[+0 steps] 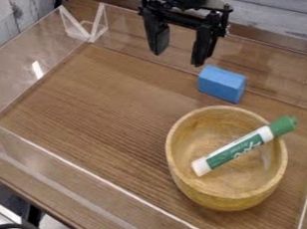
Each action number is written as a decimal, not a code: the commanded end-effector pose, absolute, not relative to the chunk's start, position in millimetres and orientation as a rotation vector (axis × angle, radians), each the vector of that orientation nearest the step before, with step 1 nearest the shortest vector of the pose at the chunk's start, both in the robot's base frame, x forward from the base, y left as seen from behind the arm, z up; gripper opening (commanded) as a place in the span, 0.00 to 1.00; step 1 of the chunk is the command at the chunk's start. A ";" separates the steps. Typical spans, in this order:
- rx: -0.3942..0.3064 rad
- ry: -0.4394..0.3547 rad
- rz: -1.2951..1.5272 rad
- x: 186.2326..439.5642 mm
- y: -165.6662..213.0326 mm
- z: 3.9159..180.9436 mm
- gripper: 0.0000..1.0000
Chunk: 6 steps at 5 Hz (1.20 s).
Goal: Put the blue block in the brown bowl
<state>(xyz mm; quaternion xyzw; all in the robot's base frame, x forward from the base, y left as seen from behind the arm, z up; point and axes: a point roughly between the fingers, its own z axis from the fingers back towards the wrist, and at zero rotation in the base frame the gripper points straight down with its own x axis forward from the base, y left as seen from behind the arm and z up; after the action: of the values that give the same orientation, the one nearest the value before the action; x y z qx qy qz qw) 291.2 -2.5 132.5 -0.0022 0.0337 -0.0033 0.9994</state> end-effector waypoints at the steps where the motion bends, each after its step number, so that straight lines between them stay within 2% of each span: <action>1: -0.004 0.063 -0.075 299.6 -7.5 128.0 1.00; 3: -0.003 0.028 -0.235 326.7 -22.6 120.0 1.00; 6: 0.014 -0.006 -0.476 350.8 -45.4 103.1 1.00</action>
<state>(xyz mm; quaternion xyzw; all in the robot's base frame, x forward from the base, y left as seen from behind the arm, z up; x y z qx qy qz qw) 340.8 -42.8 83.1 0.0009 0.0332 -0.2310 0.9724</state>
